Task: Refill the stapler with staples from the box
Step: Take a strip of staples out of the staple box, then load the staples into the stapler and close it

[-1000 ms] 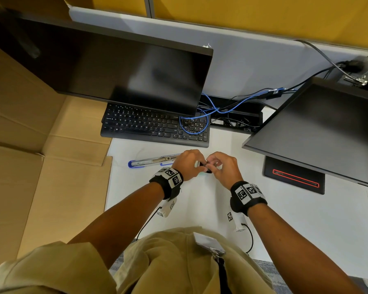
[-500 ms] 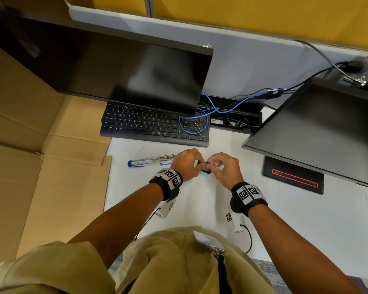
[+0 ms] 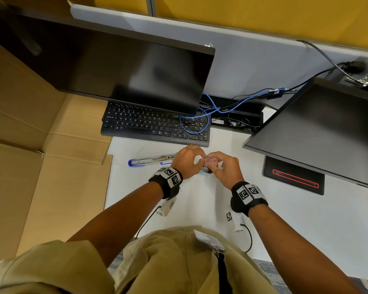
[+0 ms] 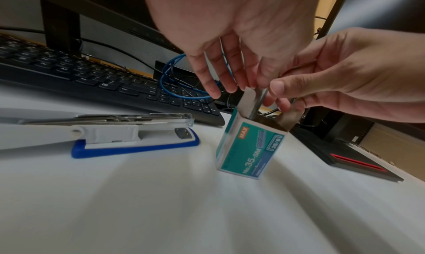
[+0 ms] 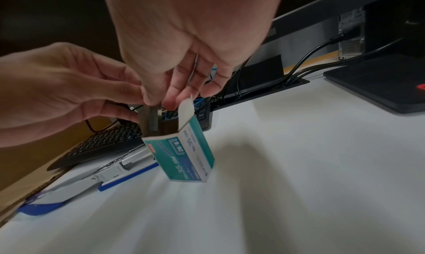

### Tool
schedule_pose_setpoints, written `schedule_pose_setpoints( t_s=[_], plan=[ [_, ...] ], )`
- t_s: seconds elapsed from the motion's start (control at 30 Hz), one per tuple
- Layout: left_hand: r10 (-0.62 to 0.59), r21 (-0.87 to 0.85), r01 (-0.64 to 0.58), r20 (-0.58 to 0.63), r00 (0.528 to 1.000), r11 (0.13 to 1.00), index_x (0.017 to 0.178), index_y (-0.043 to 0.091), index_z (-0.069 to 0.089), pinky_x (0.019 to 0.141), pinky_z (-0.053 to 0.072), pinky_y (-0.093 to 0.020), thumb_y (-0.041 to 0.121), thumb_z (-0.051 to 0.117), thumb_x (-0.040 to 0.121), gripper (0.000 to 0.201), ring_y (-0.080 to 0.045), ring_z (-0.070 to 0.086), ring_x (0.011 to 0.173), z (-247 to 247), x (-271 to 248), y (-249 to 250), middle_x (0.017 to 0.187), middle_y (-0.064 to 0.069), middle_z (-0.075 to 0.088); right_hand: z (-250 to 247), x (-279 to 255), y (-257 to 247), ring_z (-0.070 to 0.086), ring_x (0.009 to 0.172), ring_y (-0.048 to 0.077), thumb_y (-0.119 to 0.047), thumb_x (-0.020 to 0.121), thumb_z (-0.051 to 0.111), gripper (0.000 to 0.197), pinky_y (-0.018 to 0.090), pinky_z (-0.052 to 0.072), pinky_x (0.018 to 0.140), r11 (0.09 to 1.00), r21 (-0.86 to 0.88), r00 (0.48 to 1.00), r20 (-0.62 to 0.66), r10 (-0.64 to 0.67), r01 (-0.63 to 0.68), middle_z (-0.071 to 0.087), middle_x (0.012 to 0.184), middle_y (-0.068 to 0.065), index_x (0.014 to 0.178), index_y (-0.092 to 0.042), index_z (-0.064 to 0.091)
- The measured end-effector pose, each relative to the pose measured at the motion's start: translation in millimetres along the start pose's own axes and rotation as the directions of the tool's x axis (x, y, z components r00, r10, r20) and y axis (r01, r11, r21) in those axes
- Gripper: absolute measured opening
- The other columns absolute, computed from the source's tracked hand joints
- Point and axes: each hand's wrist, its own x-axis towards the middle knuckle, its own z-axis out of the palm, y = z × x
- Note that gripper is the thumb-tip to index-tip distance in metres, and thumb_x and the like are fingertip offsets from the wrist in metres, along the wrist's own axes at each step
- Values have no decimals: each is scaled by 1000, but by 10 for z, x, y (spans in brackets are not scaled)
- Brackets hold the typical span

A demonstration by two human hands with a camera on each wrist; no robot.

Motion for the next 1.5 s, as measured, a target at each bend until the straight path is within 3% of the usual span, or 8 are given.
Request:
schedule_pose_setpoints(
  t_s=[0.2, 0.37, 0.5, 0.87, 1.03, 1.2, 1.3, 1.5],
  plan=[
    [37, -73, -40, -41, 998, 997, 93, 15, 69, 73, 47, -26, 25, 60, 87, 15, -8, 51, 80, -51, 75, 37, 100, 0, 70, -63, 47, 24, 60, 83, 10, -32, 80, 74, 26, 25, 48, 70, 998, -65, 998, -66, 1, -6, 69, 92, -5, 103, -20, 71],
    [-26, -145, 19, -50, 998, 989, 87, 13, 59, 64, 54, -38, 20, 51, 89, 11, -17, 60, 72, -88, 63, 33, 81, -1, 65, -91, 45, 38, 61, 73, 14, -50, 54, 88, 66, 21, 48, 65, 983, -45, 984, -25, 175, -176, 65, 83, -2, 108, -26, 58],
    [-56, -205, 59, 22, 998, 977, 94, 9, 48, 52, 43, -28, 16, 40, 97, 10, -19, 56, 60, -89, -30, 24, 73, 1, 61, -39, 7, 47, 62, 73, 15, -45, 49, 91, 78, 20, 49, 69, 989, -6, 986, 80, 145, -145, 70, 82, -3, 115, -29, 52],
    [-10, -128, 33, 175, 985, 991, 98, 17, 42, 61, 51, -42, 26, 32, 98, 13, -24, 58, 63, -17, -121, 27, 84, -9, 69, 89, -71, 181, 52, 111, 18, -23, 77, 76, 58, 34, 47, 92, 941, -333, 992, 122, -18, 58, 56, 123, 0, 128, -22, 50],
    [-80, -215, 102, 112, 991, 971, 95, 13, 49, 54, 50, -34, 20, 42, 94, 10, -25, 62, 70, -142, -131, -10, 81, -10, 69, 123, 64, 207, 55, 111, 23, -15, 84, 66, 40, 36, 49, 94, 904, -428, 999, 37, 23, -5, 62, 120, 5, 122, -19, 56],
    [-192, -182, 203, 76, 978, 962, 91, 12, 58, 71, 57, -44, 14, 53, 87, 7, -25, 62, 69, -233, -227, -291, 73, -4, 67, 57, 208, 148, 51, 115, 29, -14, 83, 69, 42, 42, 45, 95, 901, -419, 994, -64, 92, -110, 62, 123, 9, 123, -15, 55],
    [-295, -276, 293, 34, 955, 915, 87, 11, 61, 72, 59, -46, 12, 58, 85, 4, -23, 66, 63, -256, -273, -384, 61, 10, 60, 100, 214, 21, 48, 115, 27, -31, 82, 70, 43, 41, 38, 95, 876, -482, 997, -64, -37, 2, 60, 123, 5, 120, -16, 56],
    [-455, -513, 430, 83, 886, 743, 80, 16, 62, 80, 58, -54, 16, 69, 76, 8, -33, 74, 72, -279, -322, -452, 80, -12, 73, 379, 91, -371, 53, 101, 22, -32, 89, 59, 29, 35, 44, 87, 889, -386, 962, -17, -273, 245, 62, 107, 5, 113, -14, 60]
  ],
)
